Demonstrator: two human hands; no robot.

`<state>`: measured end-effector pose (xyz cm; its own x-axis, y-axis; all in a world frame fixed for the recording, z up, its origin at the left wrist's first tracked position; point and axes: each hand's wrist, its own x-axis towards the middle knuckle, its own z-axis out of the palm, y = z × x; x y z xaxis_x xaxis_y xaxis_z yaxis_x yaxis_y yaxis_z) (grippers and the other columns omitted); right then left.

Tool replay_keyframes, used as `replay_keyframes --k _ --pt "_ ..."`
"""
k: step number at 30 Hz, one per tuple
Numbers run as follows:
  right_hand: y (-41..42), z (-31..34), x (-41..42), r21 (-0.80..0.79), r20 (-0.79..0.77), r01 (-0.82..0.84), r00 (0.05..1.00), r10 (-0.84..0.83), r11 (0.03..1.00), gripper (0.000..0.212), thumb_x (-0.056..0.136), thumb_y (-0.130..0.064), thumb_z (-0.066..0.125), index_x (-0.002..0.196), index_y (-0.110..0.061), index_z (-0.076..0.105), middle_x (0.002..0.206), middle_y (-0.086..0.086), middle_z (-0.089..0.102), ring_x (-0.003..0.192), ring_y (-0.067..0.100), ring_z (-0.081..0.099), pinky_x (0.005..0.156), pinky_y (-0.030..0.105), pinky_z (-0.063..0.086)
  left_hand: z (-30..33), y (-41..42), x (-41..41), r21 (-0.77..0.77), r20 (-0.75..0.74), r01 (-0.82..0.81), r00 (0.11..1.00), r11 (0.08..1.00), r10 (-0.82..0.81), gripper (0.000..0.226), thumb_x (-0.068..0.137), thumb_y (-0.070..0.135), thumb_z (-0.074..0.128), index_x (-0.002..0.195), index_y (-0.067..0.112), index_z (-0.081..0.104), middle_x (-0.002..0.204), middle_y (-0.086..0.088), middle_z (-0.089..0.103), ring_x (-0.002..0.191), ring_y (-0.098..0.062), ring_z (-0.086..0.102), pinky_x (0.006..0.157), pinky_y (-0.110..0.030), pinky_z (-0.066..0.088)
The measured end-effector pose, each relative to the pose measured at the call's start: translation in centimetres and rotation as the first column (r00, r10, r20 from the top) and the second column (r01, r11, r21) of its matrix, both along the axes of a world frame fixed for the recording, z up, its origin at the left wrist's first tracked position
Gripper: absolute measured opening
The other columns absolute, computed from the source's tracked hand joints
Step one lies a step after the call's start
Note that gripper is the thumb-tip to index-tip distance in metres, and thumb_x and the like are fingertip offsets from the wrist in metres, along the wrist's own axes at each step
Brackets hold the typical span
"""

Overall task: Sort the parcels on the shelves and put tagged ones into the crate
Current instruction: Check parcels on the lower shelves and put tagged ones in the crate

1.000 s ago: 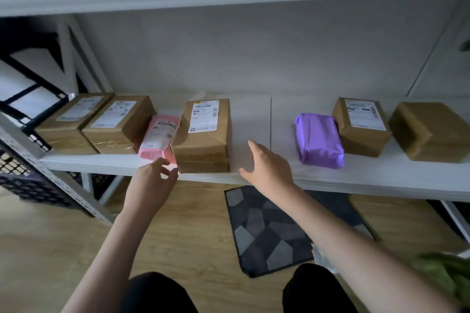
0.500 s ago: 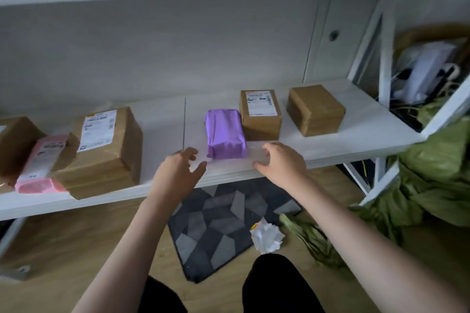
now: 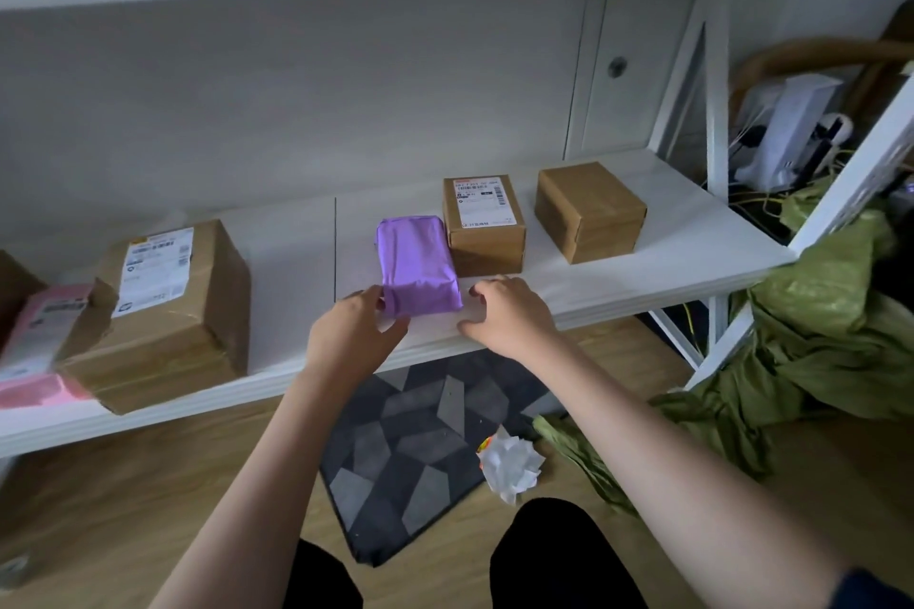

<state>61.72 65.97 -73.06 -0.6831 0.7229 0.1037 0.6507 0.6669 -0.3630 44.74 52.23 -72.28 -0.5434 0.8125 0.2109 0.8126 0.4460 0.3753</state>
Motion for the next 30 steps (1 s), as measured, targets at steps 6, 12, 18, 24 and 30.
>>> replay_keyframes --k 6,12,18,24,30 --pt "-0.6 -0.3 0.3 -0.012 -0.070 -0.056 0.996 0.055 0.998 0.036 0.085 -0.043 0.070 0.109 -0.017 0.062 0.105 -0.001 0.062 0.098 0.019 0.057 0.076 0.033 0.051 0.0 0.1 1.0 0.023 -0.017 0.041 0.999 0.999 -0.040 0.035 0.091 0.054 0.054 0.104 0.023 0.061 0.101 0.005 0.068 0.084 -0.021 0.065 0.070 -0.036 0.055" --pt "-1.4 -0.9 0.5 0.012 -0.112 -0.076 0.991 0.077 0.997 0.035 0.088 -0.041 0.068 0.112 -0.017 0.063 0.103 -0.002 0.063 0.096 0.016 0.056 0.078 0.035 0.055 -0.6 -0.8 1.5 0.038 -0.046 0.056 0.997 0.998 -0.054 0.034 0.094 0.047 0.056 0.115 0.021 0.060 0.110 0.005 0.068 0.090 -0.016 0.067 0.065 -0.027 0.050" --pt "-1.7 -0.7 -0.6 0.047 -0.086 -0.089 0.992 0.093 0.995 0.027 0.087 -0.042 0.068 0.101 -0.019 0.062 0.094 -0.006 0.060 0.089 0.015 0.056 0.069 0.029 0.048 -0.8 -1.4 0.2 0.063 -0.034 0.053 0.998 0.997 -0.051 0.033 0.093 0.046 0.058 0.115 0.021 0.061 0.109 0.006 0.068 0.088 -0.016 0.066 0.063 -0.026 0.048" --pt "-0.8 0.7 -3.3 0.005 0.036 -0.095 0.995 0.095 0.995 0.020 0.081 -0.042 0.071 0.080 -0.027 0.058 0.079 -0.011 0.060 0.071 0.007 0.057 0.061 0.028 0.047 -1.1 -1.2 -3.2 0.065 -0.018 0.039 0.999 0.997 -0.038 0.042 0.088 0.057 0.058 0.113 0.024 0.062 0.107 0.005 0.068 0.088 -0.023 0.065 0.069 -0.032 0.052" --pt "-1.7 1.1 -3.8 -0.002 0.050 -0.040 0.998 0.040 0.999 0.014 0.084 -0.039 0.066 0.086 -0.025 0.063 0.085 -0.009 0.062 0.078 0.011 0.060 0.066 0.030 0.052 0.5 -1.4 -3.0 0.024 0.070 0.036 0.997 0.999 -0.037 0.046 0.083 0.053 0.064 0.116 0.021 0.061 0.106 -0.001 0.070 0.090 -0.028 0.065 0.069 -0.031 0.048"
